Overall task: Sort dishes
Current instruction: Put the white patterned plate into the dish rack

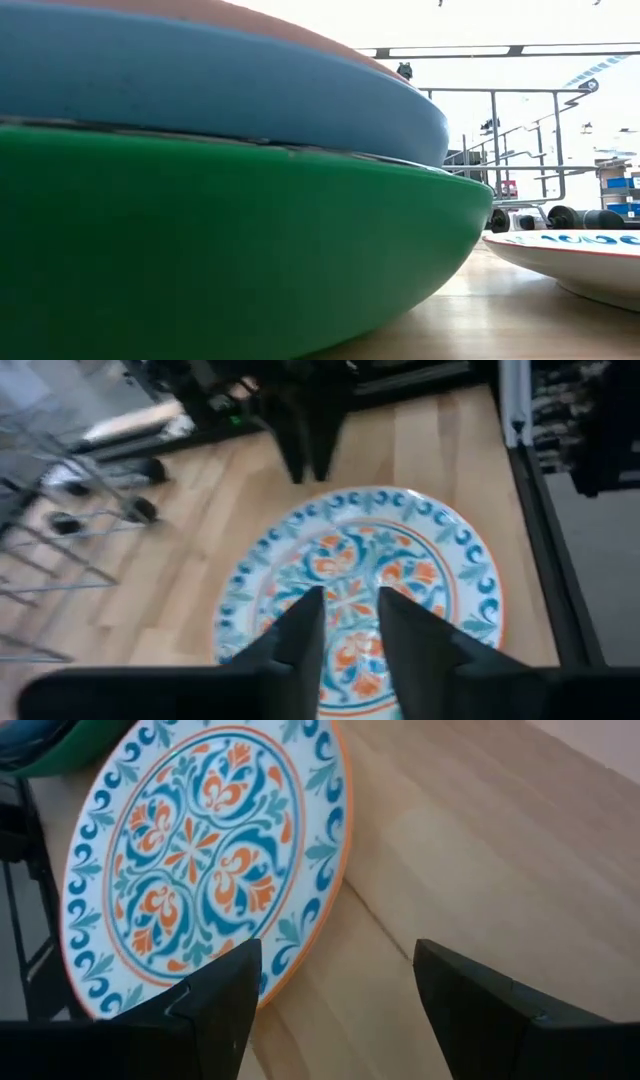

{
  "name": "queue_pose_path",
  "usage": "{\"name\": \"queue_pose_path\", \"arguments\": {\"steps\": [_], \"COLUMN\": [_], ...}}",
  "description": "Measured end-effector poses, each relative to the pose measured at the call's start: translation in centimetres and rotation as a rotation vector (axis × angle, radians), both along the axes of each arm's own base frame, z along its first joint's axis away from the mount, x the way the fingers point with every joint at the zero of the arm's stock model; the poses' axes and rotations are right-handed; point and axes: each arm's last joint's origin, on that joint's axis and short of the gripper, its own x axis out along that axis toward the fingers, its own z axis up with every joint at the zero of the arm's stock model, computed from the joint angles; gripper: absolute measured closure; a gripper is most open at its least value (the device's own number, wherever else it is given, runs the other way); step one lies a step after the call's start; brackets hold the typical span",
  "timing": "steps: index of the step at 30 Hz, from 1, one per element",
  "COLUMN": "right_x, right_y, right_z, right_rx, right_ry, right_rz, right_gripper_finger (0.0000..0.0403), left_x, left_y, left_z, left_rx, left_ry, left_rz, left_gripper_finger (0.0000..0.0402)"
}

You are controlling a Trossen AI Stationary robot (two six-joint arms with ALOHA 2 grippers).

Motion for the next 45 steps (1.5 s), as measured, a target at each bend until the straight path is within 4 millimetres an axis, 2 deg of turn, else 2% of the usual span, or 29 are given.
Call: {"name": "queue_pose_path", "arguments": {"steps": [4,6,18,22,28,35,45], "right_x": [0.0,0.0,0.1,0.3,0.8,1.1,1.3], "right_y": [-0.1,-0.2,-0.2,0.1,0.7,1.5,1.4], "right_z": [-0.3,-0.4,-0.7,-0.8,-2.4,-3.0,-3.1], "right_rx": [0.017,0.009,-0.007,-0.011,-0.059,-0.091,-0.089], "right_ry": [-0.009,-0.022,-0.078,-0.099,-0.089,-0.115,-0.123], "right_rz": [0.003,0.001,0.058,0.087,0.09,0.07,0.052], "right_gripper_finger": [0.015,0.0148,0.0149,0.0151,0.0164,0.0174,0.019], "left_x": [0.2,0.3,1.7,1.8,2.1,2.4,3.5], "left_y": [0.0,-0.1,0.5,0.6,1.1,1.7,2.5], "left_z": [-0.7,-1.0,-3.9,-3.9,-4.1,-4.5,-6.9], "left_rx": [-0.004,-0.011,-0.058,-0.058,-0.07,-0.087,-0.12], "left_ry": [0.006,-0.001,0.057,0.057,0.083,0.1,0.133], "left_rz": [0.003,0.006,-0.044,-0.043,-0.057,-0.058,-0.065], "left_gripper_finger": [0.0383,0.0396,0.04,0.04,0.04,0.04,0.0401]}}
